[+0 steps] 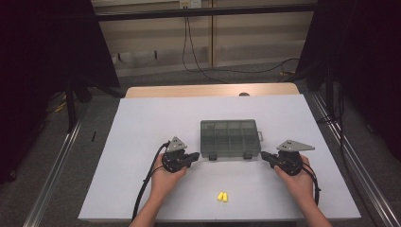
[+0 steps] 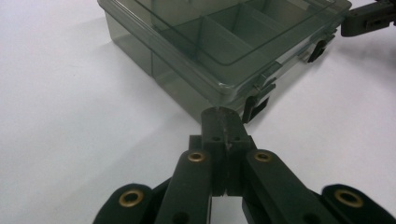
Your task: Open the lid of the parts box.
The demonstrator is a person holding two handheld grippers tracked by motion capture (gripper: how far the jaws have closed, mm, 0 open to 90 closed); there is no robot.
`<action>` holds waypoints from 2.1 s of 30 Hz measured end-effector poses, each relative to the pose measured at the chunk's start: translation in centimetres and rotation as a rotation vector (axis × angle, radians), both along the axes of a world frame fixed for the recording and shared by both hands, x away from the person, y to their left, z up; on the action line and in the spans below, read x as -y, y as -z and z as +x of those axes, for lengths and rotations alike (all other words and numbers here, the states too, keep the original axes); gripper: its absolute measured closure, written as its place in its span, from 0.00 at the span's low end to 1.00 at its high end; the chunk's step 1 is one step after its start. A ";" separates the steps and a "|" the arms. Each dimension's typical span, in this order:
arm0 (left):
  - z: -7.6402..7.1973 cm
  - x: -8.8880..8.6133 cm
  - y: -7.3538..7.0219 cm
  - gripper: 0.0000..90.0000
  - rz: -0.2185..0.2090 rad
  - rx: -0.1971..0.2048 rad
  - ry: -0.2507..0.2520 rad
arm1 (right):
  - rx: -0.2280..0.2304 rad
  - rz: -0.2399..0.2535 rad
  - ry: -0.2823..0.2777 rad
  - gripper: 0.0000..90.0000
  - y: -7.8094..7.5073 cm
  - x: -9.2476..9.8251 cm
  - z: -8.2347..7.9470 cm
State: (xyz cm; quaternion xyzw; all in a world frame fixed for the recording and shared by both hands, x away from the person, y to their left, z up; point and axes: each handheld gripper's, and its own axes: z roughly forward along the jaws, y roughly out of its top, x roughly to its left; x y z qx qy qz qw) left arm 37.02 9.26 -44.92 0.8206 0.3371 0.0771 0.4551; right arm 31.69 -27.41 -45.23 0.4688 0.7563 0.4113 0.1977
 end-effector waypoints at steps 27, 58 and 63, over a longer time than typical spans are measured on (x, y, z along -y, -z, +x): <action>0.2 0.5 -0.1 1.00 0.019 -0.024 -0.013 | 0.014 -0.003 0.003 1.00 0.1 0.1 0.2; 0.1 0.7 -1.1 1.00 -0.005 0.014 -0.014 | 0.071 0.048 0.003 1.00 -0.5 0.0 0.0; 0.1 0.8 -1.2 1.00 -0.012 0.022 -0.018 | 0.085 0.059 0.001 1.00 -0.7 0.1 0.0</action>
